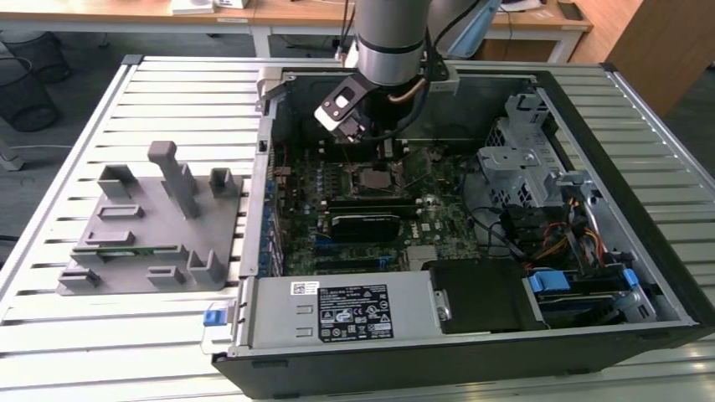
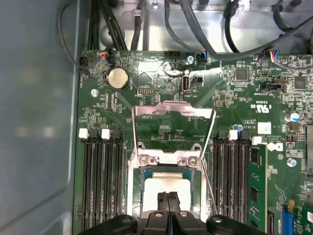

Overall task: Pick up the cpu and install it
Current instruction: 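Close the cpu cover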

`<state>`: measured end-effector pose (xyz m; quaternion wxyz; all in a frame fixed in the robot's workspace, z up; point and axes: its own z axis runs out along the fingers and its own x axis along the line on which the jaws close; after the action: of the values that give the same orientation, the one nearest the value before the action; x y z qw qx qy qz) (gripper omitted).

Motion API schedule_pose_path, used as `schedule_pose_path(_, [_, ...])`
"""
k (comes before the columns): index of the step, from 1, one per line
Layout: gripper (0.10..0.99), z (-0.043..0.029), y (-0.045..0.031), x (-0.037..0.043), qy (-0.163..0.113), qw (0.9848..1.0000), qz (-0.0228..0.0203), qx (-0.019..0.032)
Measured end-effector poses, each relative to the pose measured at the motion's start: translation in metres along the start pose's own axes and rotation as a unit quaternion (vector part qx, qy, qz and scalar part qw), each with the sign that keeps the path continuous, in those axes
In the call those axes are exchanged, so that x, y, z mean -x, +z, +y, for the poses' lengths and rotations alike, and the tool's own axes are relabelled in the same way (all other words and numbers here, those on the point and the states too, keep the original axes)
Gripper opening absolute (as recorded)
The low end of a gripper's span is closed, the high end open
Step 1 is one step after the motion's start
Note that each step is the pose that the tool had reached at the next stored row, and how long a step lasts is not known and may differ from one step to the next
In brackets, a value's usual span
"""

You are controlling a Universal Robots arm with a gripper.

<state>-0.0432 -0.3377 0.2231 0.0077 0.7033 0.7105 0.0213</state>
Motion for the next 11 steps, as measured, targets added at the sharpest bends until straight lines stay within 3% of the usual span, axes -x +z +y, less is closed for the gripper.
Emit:
schedule_pose_path(6, [0.106, 0.0005, -0.0123, -0.0002, 0.0, 1.0, 0.0001, 0.0001])
schedule_pose_path(11, [0.106, 0.0012, -0.0289, -0.0006, 0.0, 1.0, -0.0001, 0.0004])
